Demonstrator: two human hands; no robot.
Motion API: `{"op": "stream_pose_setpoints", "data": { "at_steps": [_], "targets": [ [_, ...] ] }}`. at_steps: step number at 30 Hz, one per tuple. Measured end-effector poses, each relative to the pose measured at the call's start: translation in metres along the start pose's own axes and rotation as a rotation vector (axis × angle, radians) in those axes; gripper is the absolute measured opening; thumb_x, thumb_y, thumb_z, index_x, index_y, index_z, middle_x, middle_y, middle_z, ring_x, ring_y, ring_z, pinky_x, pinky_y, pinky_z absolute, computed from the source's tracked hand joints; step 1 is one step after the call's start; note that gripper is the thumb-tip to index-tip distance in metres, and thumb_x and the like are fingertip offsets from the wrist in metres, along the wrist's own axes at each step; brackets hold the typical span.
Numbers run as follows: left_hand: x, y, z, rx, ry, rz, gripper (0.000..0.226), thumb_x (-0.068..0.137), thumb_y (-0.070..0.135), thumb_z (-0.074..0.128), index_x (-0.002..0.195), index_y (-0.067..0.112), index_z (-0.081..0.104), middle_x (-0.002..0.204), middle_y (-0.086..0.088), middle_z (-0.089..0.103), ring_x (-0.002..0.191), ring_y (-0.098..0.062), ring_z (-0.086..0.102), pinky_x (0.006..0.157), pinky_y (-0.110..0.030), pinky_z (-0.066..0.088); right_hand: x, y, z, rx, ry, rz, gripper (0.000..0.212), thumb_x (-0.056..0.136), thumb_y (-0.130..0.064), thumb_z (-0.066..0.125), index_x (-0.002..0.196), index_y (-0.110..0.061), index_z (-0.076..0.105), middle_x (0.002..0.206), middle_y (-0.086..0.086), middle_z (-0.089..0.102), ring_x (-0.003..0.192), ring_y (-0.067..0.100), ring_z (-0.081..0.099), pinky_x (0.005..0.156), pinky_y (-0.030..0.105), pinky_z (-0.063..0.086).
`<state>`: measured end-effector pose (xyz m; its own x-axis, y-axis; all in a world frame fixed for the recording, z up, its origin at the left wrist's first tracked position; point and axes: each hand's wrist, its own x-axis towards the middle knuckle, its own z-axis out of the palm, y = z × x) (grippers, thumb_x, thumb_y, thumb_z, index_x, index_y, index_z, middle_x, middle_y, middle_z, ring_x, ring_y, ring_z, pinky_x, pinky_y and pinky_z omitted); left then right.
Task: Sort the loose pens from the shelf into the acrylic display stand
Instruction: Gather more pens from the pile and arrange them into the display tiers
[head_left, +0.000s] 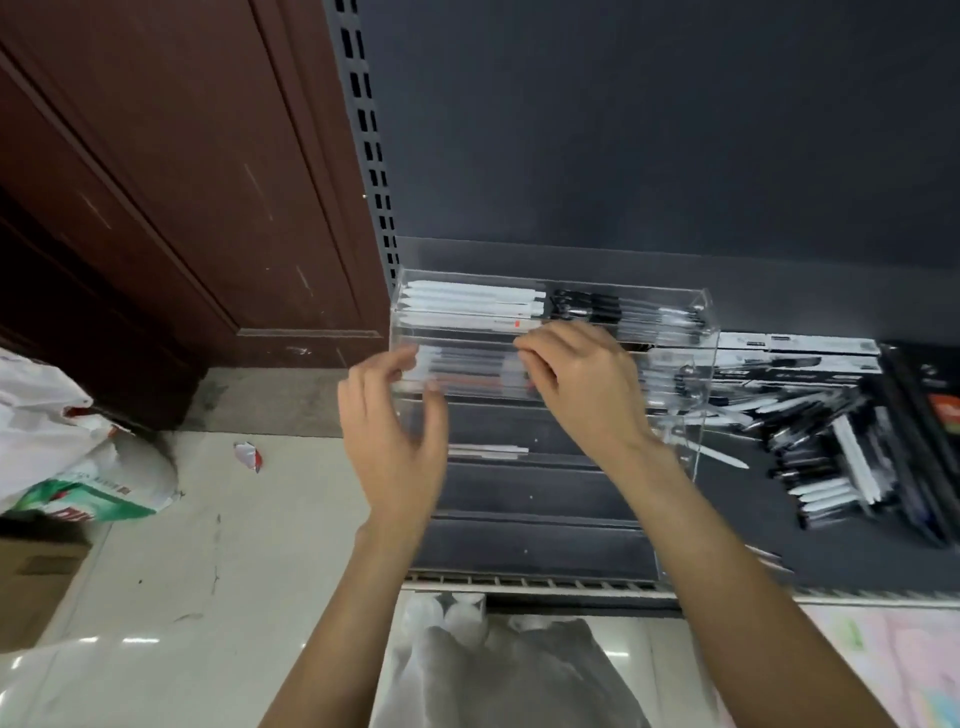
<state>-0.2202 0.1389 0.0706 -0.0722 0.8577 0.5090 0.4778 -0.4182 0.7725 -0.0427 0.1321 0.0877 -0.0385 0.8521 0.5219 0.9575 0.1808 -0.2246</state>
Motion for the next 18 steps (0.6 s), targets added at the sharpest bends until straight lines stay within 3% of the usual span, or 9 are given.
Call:
{"op": "stream_pose_setpoints", "data": {
  "at_steps": [2,4,6,8,10,13,15,18],
  "targets": [
    [-0.008,0.022,0.013,-0.154,-0.012,0.169,0.018,0.092,0.023,0.052,0.108,0.015,0.051,0.100,0.003,0.054,0.095,-0.011,0.049,0.086,-0.022,0.039,-0.024,0.003,-0.026,0.073,0.148,0.058,0.014,0.089,-0.008,0.061,0.097,-0.008,0.072,0.097,0.001,0.070,0.092,0.020,0.062,0.084,0.032,0.050],
    [-0.020,0.049,0.029,-0.338,-0.134,0.303,0.017,0.095,0.027,0.047,0.105,0.013,0.049,0.094,0.002,0.053,0.088,-0.010,0.050,0.087,-0.018,0.039,-0.064,0.014,-0.052,0.071,0.229,0.171,0.017,0.089,-0.004,0.059,0.101,-0.006,0.071,0.103,0.003,0.069,0.099,0.022,0.060,0.092,0.032,0.046],
    [-0.035,0.077,0.047,-0.475,-0.384,0.382,0.018,0.097,0.028,0.045,0.106,0.013,0.049,0.090,0.003,0.051,0.083,-0.005,0.051,0.084,-0.010,0.039,-0.113,0.037,-0.072,0.013,0.227,0.304,0.021,0.088,-0.002,0.056,0.101,-0.006,0.071,0.105,0.003,0.068,0.103,0.023,0.057,0.095,0.031,0.044],
    [-0.054,0.097,0.069,-0.486,-0.705,0.410,0.019,0.094,0.024,0.048,0.112,0.017,0.049,0.093,0.008,0.052,0.083,-0.002,0.053,0.076,-0.011,0.044,-0.162,0.067,-0.087,-0.044,0.146,0.449,0.025,0.088,-0.008,0.050,0.104,-0.008,0.069,0.107,0.003,0.066,0.102,0.026,0.055,0.093,0.032,0.043],
    [-0.080,0.111,0.098,-0.354,-0.965,0.441,0.027,0.092,0.025,0.049,0.119,0.023,0.048,0.102,0.009,0.053,0.092,-0.005,0.055,0.077,-0.021,0.048,-0.208,0.101,-0.095,-0.094,0.026,0.587,0.028,0.087,-0.015,0.050,0.110,-0.011,0.066,0.110,0.006,0.063,0.101,0.030,0.053,0.088,0.039,0.045],
    [-0.128,0.118,0.148,-0.022,-1.175,0.465,0.049,0.091,0.030,0.051,0.138,0.025,0.038,0.129,0.003,0.046,0.119,-0.014,0.043,0.098,-0.032,0.042,-0.259,0.144,-0.096,-0.175,-0.178,0.694,0.040,0.074,-0.012,0.075,0.113,-0.014,0.063,0.114,0.011,0.059,0.101,0.036,0.054,0.085,0.045,0.048],
    [-0.156,0.118,0.180,0.193,-1.198,0.417,0.068,0.089,0.031,0.055,0.148,0.024,0.023,0.146,-0.002,0.031,0.135,-0.021,0.027,0.112,-0.037,0.029,-0.273,0.169,-0.094,-0.176,-0.285,0.665,0.053,0.063,-0.018,0.084,0.112,-0.015,0.064,0.116,0.012,0.058,0.100,0.035,0.053,0.085,0.043,0.050],
    [-0.174,0.113,0.222,0.385,-1.110,0.236,0.081,0.086,0.034,0.060,0.151,0.022,0.013,0.155,-0.013,0.014,0.144,-0.034,0.010,0.119,-0.043,0.013,-0.271,0.196,-0.085,-0.085,-0.399,0.548,0.069,0.056,-0.034,0.085,0.118,-0.019,0.059,0.124,0.011,0.054,0.110,0.034,0.048,0.088,0.047,0.050]
  ]
}}
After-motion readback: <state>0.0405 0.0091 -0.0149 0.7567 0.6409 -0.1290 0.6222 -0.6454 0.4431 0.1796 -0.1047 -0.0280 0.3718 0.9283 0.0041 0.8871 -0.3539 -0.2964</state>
